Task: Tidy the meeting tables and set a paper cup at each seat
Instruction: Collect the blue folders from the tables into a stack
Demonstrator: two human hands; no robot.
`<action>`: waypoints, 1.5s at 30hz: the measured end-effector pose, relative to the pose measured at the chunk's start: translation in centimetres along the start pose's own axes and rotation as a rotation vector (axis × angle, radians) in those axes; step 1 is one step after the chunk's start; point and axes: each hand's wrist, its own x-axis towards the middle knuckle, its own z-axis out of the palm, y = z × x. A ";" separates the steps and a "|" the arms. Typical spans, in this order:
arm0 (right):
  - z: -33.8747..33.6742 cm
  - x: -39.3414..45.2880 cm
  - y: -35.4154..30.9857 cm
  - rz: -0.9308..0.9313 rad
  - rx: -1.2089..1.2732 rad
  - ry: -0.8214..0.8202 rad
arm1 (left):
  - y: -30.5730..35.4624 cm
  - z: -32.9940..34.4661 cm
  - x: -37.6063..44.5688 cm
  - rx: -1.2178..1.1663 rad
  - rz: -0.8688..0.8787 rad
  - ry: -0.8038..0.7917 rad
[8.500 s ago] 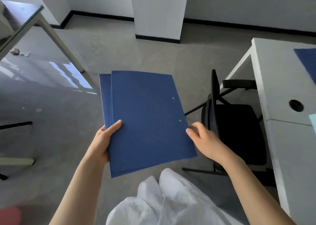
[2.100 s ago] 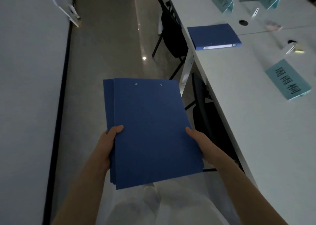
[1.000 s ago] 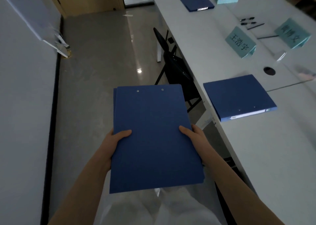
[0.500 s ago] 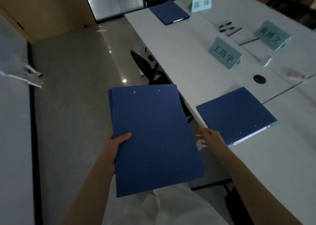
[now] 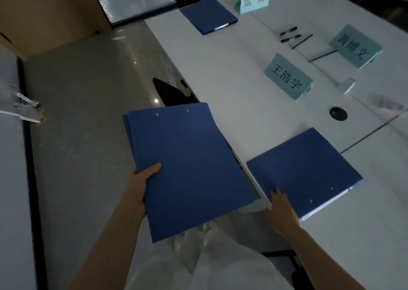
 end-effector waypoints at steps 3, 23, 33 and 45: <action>0.1 -0.4 -0.5 -0.005 0.065 -0.039 | 1.0 1.0 1.2 0.035 -0.010 -0.043; 2.2 -2.8 3.0 0.860 1.949 0.208 | 2.1 3.0 5.3 0.114 -0.043 -0.206; -2.4 -2.5 -0.8 0.610 2.092 0.220 | 1.5 2.9 5.8 0.136 -0.049 -0.207; -5.0 -4.0 -1.7 -0.087 2.238 -0.238 | 1.9 3.3 6.2 0.104 -0.030 -0.177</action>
